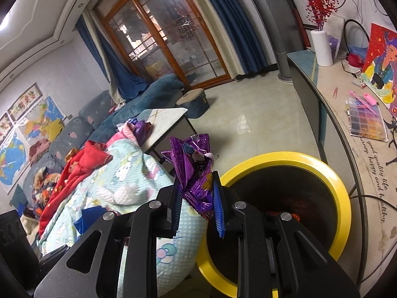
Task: Collect trash
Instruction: 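Carry the blue glove and purple wrapper over the yellow bin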
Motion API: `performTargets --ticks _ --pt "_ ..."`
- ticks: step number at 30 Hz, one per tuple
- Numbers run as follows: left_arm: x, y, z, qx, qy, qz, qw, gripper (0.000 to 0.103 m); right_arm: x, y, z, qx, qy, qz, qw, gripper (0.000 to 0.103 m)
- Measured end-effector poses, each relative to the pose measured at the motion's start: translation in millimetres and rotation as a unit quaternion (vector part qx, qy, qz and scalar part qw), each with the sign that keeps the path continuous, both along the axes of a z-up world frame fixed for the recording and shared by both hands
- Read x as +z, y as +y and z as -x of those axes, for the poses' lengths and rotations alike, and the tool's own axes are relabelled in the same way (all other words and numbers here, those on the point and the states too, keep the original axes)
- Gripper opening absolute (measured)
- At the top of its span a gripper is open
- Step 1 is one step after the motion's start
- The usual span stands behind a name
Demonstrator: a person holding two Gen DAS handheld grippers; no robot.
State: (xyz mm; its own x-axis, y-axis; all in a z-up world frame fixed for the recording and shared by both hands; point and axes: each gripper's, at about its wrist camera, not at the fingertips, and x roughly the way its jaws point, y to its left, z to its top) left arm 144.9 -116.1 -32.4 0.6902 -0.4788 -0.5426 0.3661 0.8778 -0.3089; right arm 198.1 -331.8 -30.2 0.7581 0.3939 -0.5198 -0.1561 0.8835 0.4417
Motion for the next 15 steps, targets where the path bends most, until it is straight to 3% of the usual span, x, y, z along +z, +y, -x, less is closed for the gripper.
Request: performTargets --ticks 15 --pt "-22 -36 -6 -0.043 0.021 -0.025 0.9985 0.01 -27 -24 -14 -0.019 0.033 0.016 0.999 0.021"
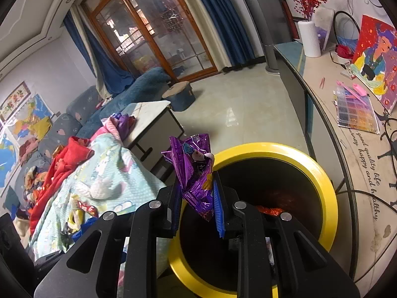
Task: Collect trash
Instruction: 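Carry the blue glove and purple wrapper over the yellow bin, then open both tools to drop the glove and wrapper into the bin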
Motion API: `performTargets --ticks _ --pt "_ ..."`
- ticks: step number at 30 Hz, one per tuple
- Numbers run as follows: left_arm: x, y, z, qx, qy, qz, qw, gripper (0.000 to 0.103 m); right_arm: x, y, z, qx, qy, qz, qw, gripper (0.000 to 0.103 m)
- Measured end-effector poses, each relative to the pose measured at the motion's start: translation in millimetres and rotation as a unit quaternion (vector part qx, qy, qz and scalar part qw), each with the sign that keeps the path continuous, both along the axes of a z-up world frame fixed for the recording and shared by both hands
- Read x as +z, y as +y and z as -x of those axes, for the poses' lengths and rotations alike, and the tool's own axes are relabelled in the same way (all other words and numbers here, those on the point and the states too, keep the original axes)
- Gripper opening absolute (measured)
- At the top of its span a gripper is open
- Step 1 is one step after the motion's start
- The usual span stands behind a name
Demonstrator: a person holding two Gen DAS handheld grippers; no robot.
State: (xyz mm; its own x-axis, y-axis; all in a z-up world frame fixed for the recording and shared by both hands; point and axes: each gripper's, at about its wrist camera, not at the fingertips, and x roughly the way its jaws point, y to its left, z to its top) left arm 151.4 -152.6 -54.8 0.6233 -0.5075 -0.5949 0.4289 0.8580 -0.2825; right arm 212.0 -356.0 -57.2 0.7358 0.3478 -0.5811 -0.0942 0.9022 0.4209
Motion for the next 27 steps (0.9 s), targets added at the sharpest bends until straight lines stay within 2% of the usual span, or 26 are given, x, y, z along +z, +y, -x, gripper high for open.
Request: performTargets --ticks 27 --pt "-49 -49 -30 -0.043 0.053 -0.036 0.997 0.011 -50 -40 -14 -0.046 0.064 -0.01 0.997 0.024"
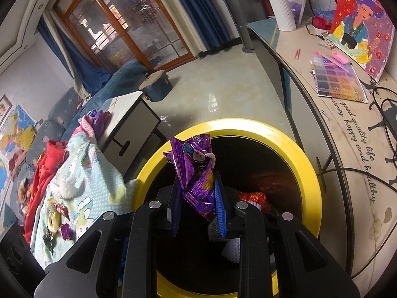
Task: Collect trash
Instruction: 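Open both tools to drop the glove and wrapper into the bin, then move both open tools back from the bin over the bedspread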
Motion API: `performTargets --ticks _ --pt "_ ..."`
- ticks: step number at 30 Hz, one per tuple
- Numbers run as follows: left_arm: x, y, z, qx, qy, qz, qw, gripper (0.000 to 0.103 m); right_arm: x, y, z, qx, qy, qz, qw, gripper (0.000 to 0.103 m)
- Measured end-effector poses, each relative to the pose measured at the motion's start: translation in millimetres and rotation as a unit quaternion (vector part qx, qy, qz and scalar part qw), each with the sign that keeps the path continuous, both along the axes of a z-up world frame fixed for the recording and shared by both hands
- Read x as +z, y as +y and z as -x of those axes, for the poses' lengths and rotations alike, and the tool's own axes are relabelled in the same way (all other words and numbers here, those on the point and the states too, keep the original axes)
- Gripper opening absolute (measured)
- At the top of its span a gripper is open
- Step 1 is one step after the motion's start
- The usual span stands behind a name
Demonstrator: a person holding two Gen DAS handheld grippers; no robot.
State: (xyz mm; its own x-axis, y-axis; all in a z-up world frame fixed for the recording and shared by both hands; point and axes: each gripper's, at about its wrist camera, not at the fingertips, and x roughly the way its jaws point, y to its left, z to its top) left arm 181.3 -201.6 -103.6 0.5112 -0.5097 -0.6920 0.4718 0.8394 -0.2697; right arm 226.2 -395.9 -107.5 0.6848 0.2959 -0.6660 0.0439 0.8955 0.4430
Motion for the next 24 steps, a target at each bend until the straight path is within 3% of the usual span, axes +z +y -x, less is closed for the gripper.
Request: performTargets --ticks 4,6,10,12,16,19,24 --pt "-1 -4 -3 0.003 -0.001 0.0 1.0 0.024 -1 -3 1 -0.007 0.0 -0.005 1.0 0.035" --pt "-1 -3 -3 0.005 -0.002 0.004 1.0 0.039 0 -5 1 -0.011 -0.003 -0.005 1.0 0.037" --pt "3 1 -1 0.013 -0.012 0.011 0.9998 0.057 2 -8 2 -0.021 -0.009 -0.003 1.0 0.044" --pt "6 7 2 0.02 -0.016 0.021 0.9994 0.073 4 -9 4 -0.024 -0.012 -0.001 1.0 0.045" --pt "14 17 4 0.036 -0.028 0.039 0.9982 0.091 9 -8 6 -0.028 -0.02 0.004 0.999 0.05" --pt "21 24 7 0.045 -0.04 0.045 0.9972 0.092 13 -5 7 -0.026 -0.026 0.008 0.999 0.056" --pt "30 34 13 0.06 -0.057 0.041 0.9957 0.092 18 2 9 -0.019 -0.033 0.012 0.999 0.058"
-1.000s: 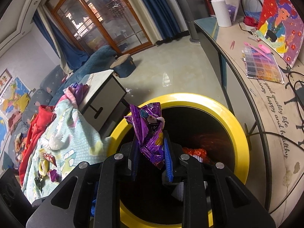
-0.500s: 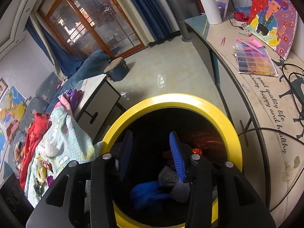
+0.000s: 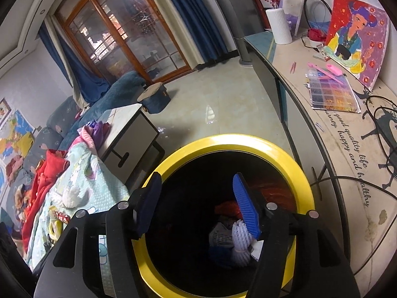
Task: Collect trash
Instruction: 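Move both open tools back from the bin over the bedspread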
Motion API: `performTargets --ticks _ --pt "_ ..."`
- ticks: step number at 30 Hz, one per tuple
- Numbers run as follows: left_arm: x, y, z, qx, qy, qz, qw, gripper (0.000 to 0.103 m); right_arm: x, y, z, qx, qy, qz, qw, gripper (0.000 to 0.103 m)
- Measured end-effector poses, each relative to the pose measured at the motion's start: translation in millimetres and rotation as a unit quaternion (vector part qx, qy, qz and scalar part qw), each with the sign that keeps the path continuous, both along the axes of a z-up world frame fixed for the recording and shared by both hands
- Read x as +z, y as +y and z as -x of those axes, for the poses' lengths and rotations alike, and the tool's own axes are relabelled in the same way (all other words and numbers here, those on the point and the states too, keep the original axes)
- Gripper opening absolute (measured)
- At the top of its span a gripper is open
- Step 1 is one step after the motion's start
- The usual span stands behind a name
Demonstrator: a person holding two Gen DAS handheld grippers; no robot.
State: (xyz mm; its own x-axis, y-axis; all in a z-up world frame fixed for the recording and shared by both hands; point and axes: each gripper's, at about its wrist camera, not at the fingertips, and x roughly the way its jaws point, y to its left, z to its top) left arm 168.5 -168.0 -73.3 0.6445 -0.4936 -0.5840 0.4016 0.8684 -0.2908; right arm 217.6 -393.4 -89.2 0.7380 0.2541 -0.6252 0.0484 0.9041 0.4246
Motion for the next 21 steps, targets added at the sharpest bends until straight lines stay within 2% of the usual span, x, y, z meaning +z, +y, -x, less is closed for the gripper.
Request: performTargets --ticks 11,21 --pt "17 31 12 0.045 -0.029 0.001 0.9985 0.092 15 24 6 0.029 -0.018 0.003 0.999 0.06" --pt "31 64 17 0.1 -0.051 0.008 0.9936 0.092 35 57 17 0.074 -0.045 0.014 0.996 0.06"
